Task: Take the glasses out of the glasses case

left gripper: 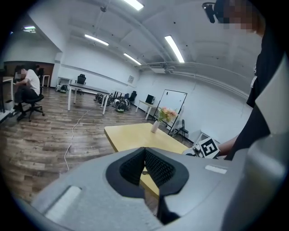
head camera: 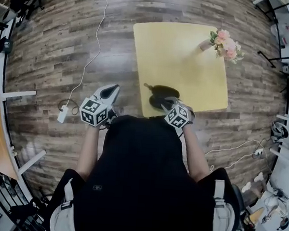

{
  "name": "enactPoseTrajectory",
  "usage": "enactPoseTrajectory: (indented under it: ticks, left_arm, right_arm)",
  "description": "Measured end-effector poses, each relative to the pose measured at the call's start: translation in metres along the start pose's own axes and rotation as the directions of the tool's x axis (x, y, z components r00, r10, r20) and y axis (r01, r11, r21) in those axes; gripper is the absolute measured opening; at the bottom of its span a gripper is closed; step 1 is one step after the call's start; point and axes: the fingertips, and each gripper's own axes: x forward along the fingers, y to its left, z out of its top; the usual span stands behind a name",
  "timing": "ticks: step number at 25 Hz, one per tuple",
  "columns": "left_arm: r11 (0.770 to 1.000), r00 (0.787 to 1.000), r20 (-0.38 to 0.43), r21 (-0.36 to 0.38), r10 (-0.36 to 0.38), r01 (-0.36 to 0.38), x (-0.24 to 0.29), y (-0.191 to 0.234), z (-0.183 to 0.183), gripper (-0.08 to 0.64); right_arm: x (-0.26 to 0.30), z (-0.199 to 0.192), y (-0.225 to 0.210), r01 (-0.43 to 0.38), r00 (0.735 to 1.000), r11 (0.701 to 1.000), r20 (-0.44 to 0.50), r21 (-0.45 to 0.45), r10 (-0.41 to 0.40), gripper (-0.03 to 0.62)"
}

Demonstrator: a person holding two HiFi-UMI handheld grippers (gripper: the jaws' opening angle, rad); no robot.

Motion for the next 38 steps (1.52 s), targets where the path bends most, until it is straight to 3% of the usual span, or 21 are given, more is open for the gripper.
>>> enactPoseTrajectory:
  ticks: [13, 15, 17, 38]
  left_arm:
    - [0.985, 0.987, -0.002, -0.065, 0.162, -0.162, -0.059, -0.012, -0.04, 0.011]
    - [0.982, 0.984, -0.002, -0.067, 0.179, -0.179, -0.067, -0.01, -0.041, 0.011]
    - [0.98, 0.982, 0.0, -0.066, 0.189, -0.189, -0.075, -0.007, -0.041, 0.011]
    - [0.988, 0.99, 0.02, -0.062, 0.141, -0.139, -0.067, -0.001, -0.036, 0.011]
  right_arm:
    - [0.038, -0.027, 0.0, -0.083, 0.994, 0.992, -0.074, -0.093, 0.077, 0.071]
    - [0.04, -0.025, 0.0, -0.081, 0.994, 0.991, -0.077, -0.102, 0.073, 0.023]
    - [0.039, -0.025, 0.001, -0.077, 0.994, 0.991, -0.084, -0.112, 0.068, 0.021]
    - [0.022, -0.024, -0.001, -0.024, 0.996, 0.998, -0.089, -0.066, 0.019, 0.02]
